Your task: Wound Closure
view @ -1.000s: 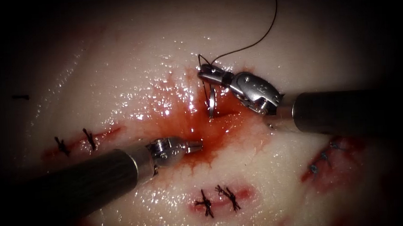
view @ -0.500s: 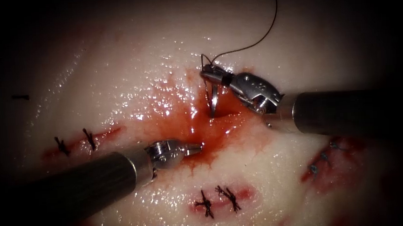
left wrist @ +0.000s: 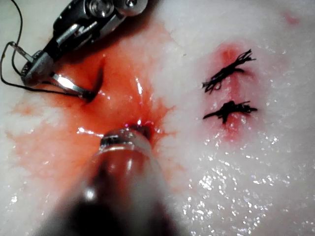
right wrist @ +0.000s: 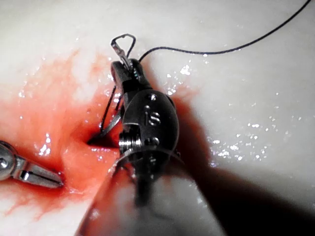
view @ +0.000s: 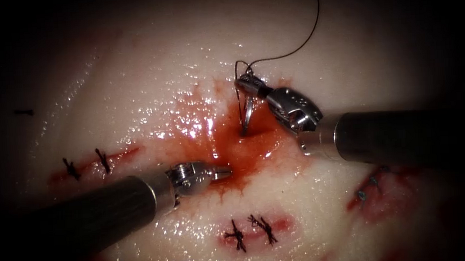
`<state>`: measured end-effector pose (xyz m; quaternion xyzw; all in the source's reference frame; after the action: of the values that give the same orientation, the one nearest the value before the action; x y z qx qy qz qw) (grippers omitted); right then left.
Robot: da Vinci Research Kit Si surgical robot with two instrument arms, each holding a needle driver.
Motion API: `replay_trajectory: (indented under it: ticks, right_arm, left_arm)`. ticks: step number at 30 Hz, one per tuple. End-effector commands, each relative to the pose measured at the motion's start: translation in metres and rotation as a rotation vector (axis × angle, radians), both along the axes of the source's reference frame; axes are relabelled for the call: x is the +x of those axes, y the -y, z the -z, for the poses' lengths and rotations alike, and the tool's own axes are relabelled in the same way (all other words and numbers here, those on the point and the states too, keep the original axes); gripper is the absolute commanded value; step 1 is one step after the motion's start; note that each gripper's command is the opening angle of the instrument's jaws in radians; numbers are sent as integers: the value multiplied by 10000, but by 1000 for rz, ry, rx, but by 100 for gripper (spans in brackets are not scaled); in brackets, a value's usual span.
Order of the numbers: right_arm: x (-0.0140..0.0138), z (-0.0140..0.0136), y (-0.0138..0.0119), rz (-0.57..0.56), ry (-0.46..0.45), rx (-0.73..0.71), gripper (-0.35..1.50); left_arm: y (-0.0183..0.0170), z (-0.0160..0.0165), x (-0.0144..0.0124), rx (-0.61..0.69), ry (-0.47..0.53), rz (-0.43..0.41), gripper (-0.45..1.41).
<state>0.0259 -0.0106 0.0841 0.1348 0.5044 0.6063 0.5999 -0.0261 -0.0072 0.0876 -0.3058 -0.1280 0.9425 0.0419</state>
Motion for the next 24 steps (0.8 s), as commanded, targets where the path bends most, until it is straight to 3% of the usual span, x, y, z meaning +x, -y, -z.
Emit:
replay_trajectory:
  ticks: [1,12,24]
  right_arm:
    - [9,-5,4,4,-30,37,-35]
    - [13,7,26,77,-134,207,-35]
    - [29,24,47,103,-219,295,-35]
  left_arm:
    - [0,-8,-5,0,1,-2,7]
    - [-6,-11,8,4,-4,0,5]
    - [-5,-12,9,4,-6,-2,4]
